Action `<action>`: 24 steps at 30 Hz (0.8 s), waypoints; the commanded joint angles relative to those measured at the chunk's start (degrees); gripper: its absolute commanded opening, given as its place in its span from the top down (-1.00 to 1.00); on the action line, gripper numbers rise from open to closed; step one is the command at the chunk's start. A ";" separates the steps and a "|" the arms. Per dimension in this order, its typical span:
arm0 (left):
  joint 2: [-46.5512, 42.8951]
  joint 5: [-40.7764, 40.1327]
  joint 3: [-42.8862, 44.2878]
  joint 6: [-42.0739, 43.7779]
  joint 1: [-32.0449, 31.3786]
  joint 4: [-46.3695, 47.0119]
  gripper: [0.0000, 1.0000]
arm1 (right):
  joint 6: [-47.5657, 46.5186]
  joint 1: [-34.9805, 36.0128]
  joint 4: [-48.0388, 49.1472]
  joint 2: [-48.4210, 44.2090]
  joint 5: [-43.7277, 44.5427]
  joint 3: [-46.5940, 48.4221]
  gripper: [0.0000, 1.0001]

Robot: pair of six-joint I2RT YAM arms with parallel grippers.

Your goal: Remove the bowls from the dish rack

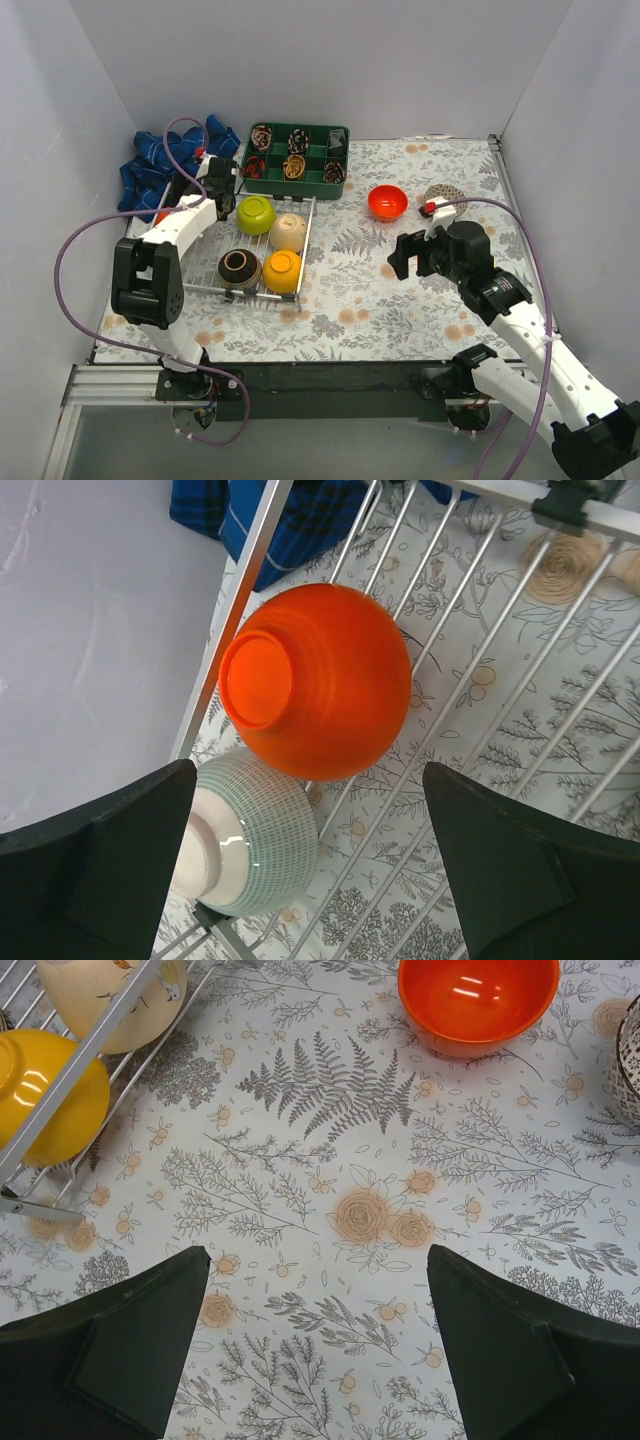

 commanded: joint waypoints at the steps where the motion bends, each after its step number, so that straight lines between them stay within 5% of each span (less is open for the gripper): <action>1: 3.63 -0.65 3.15 -1.29 1.93 1.37 -0.96 | -1.03 0.22 0.34 -0.43 -1.49 -0.69 -0.97; 24: 10.32 -5.23 6.41 3.80 2.37 2.95 -0.96 | -4.45 0.22 -0.09 3.08 -4.21 -1.14 -0.97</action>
